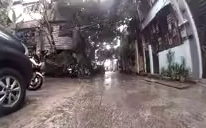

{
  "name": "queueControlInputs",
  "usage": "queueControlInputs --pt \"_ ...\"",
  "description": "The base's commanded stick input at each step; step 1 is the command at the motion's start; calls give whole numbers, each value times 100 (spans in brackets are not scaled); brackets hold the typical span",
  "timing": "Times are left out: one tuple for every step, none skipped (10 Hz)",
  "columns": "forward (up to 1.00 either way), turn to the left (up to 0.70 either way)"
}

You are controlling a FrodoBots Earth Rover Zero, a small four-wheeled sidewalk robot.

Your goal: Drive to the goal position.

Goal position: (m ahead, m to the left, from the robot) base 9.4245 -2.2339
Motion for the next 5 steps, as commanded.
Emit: queueControlInputs --pt "99 0" --pt "99 0" --pt "99 0" --pt "99 0" --pt "99 0"
